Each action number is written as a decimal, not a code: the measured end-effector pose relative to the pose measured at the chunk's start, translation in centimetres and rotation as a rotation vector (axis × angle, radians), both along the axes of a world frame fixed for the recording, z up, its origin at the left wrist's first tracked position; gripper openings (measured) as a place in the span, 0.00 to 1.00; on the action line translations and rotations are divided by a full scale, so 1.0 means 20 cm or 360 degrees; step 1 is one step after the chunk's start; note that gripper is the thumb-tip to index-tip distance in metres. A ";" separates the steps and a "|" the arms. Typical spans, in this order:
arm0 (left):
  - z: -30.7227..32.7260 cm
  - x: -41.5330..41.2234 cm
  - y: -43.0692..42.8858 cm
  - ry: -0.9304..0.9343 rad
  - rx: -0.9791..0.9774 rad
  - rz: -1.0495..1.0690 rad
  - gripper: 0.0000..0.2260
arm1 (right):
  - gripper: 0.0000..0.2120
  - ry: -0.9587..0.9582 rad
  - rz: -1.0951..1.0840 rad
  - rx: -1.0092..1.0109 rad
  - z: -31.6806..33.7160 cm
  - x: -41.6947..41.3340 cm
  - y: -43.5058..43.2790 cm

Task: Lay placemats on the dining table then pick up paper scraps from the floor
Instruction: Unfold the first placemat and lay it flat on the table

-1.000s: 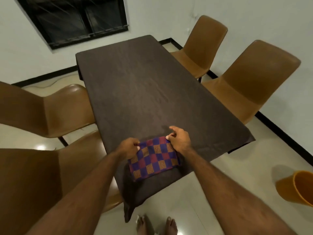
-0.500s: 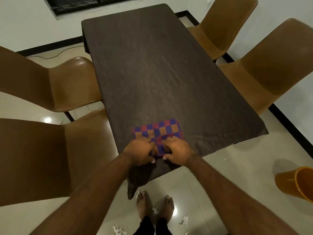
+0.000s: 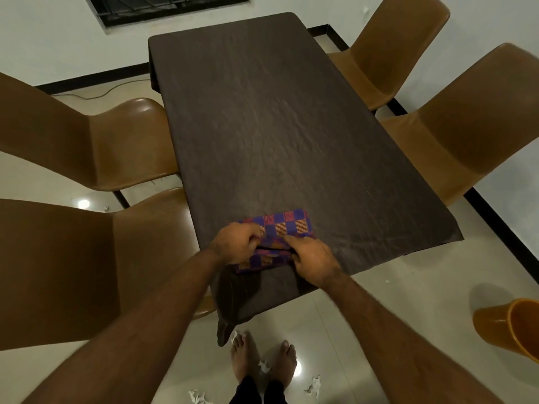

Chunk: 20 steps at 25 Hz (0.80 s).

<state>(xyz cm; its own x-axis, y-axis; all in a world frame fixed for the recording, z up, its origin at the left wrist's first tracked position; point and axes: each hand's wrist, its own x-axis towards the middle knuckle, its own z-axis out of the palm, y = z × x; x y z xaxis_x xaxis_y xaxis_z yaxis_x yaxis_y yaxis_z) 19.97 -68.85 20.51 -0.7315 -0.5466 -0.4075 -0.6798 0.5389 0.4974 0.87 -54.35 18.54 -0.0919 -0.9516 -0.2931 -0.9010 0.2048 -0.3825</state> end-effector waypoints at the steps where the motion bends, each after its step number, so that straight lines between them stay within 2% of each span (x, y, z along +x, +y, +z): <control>1: 0.01 0.00 -0.02 0.0026 0.0044 0.0064 0.06 | 0.20 -0.0040 -0.0065 -0.0033 0.01 -0.01 -0.01; 5: 0.02 0.02 -0.07 0.0066 0.0084 0.0180 0.07 | 0.22 -0.0126 -0.0206 -0.0058 0.07 -0.04 -0.07; 8: 0.02 0.02 -0.08 0.0179 -0.0011 0.0219 0.06 | 0.34 -0.0232 -0.0178 0.0000 0.08 -0.03 -0.07; 10: 0.04 0.00 -0.07 0.0239 -0.0049 0.0246 0.07 | 0.38 -0.0129 -0.0115 0.0021 0.06 0.02 -0.06; 13: 0.05 -0.03 -0.09 0.0240 -0.0099 0.0270 0.06 | 0.30 0.0147 -0.0177 -0.0116 0.01 0.05 -0.03; 17: 0.20 -0.09 -0.16 0.0113 -0.0151 -0.0004 0.17 | 0.15 0.0042 -0.0358 -0.0397 0.08 -0.06 -0.05; 18: 0.25 -0.11 -0.18 0.0131 -0.0253 -0.0087 0.16 | 0.14 -0.0023 -0.0405 -0.0496 0.14 -0.11 -0.07; 20: 0.37 -0.20 -0.25 0.0346 -0.0532 -0.0117 0.08 | 0.13 -0.0090 -0.0532 -0.0725 0.29 -0.21 -0.10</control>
<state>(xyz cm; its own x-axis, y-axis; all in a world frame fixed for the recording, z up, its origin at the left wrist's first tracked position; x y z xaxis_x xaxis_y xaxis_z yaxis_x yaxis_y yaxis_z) 15.93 -73.75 27.88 -0.8233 -0.5657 -0.0476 -0.5315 0.7388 0.4144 -3.26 -56.27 24.35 -0.4062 -0.9049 0.1270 -0.7910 0.2787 -0.5446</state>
